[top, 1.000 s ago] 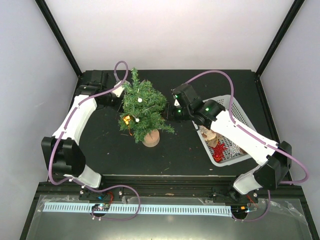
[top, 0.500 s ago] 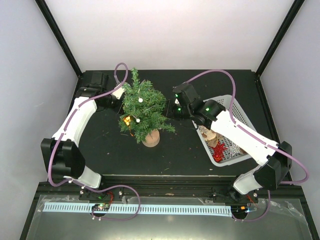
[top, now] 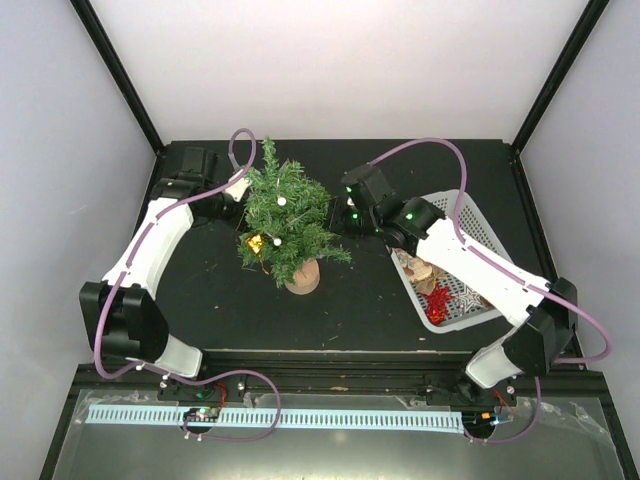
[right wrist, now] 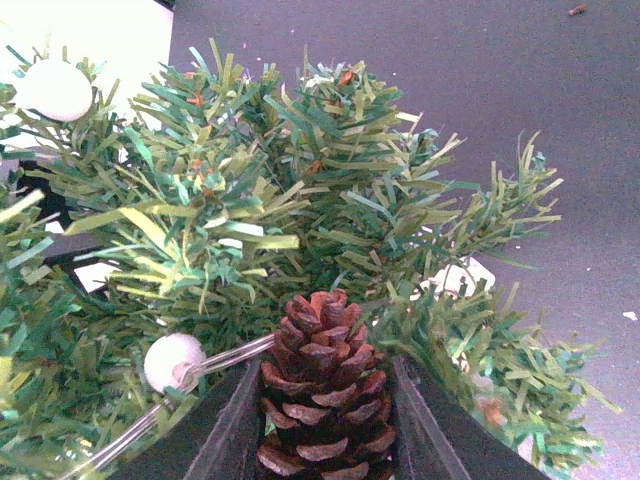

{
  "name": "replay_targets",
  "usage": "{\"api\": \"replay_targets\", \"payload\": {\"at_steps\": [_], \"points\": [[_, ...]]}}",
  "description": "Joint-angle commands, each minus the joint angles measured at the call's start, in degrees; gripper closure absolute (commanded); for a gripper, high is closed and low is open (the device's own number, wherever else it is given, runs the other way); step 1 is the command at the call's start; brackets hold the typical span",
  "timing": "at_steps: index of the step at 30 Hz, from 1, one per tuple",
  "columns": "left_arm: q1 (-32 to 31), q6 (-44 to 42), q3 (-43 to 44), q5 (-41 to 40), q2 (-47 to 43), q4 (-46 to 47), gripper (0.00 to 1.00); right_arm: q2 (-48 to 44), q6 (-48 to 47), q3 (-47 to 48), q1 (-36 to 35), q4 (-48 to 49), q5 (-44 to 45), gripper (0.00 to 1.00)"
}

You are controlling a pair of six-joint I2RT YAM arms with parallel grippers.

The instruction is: Decorate the small christmas tree

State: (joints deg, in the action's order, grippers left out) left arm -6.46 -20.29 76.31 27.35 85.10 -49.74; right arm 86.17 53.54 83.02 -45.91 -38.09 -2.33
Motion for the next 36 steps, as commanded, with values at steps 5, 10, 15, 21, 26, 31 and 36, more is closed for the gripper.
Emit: {"api": "replay_targets", "payload": {"at_steps": [5, 10, 15, 21, 26, 31, 36], "points": [[-0.58, 0.70, -0.41, 1.63, -1.94, 0.87, 0.37, 4.07, 0.20, 4.72, -1.55, -0.12, 1.89, 0.66], [-0.67, 0.70, -0.24, 1.55, -1.87, 0.75, 0.37, 4.48, 0.36, 5.02, -1.98, -0.18, 2.19, 0.65], [-0.66, 0.69, -0.27, 1.55, -1.72, 0.86, 0.37, 4.39, 0.01, 5.14, -1.95, -1.13, 2.20, 0.59], [-0.71, 0.78, 0.10, 1.56, -1.43, 0.95, 0.37, 3.69, -0.29, 4.88, -1.93, -1.72, 2.26, 0.52], [-0.66, 0.70, 0.15, 1.54, -1.09, 0.87, 0.37, 2.63, -0.93, 4.83, -1.97, -2.22, 2.57, 0.51], [-0.66, 0.53, 0.39, 1.21, -0.90, 0.65, 0.37, 0.88, -1.26, 4.58, -1.88, -3.61, 4.64, 0.51], [-0.70, 0.33, 1.23, 0.31, -0.98, 0.04, 0.37, -2.36, -1.59, 4.09, -1.67, -4.14, 7.67, 0.49]]}}
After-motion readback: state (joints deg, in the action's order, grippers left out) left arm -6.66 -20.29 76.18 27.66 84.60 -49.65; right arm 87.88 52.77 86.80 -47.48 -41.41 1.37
